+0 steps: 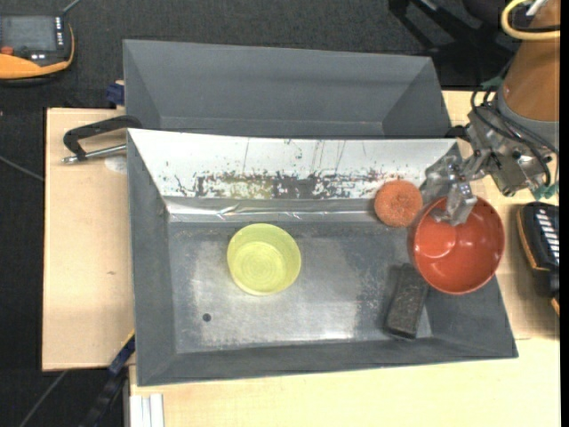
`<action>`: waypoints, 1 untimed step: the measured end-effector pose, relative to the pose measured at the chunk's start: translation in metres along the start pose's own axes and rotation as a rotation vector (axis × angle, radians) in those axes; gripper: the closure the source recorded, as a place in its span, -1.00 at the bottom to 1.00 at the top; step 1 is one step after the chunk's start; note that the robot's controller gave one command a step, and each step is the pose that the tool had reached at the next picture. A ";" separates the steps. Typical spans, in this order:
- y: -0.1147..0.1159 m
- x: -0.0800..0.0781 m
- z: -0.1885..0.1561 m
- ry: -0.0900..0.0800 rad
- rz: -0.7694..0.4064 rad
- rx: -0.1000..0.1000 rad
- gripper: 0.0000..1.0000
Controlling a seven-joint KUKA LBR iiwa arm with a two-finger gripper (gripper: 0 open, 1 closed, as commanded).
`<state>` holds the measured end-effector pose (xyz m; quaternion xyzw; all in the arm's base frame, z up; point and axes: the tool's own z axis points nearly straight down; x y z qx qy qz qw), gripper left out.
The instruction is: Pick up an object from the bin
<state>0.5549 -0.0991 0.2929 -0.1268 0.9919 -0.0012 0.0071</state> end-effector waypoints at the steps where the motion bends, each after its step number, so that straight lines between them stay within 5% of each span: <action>1: -0.006 0.015 -0.006 -0.003 -0.082 0.001 1.00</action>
Offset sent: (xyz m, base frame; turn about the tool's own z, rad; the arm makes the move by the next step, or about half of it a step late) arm -0.0142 -0.0092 0.0049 -0.0848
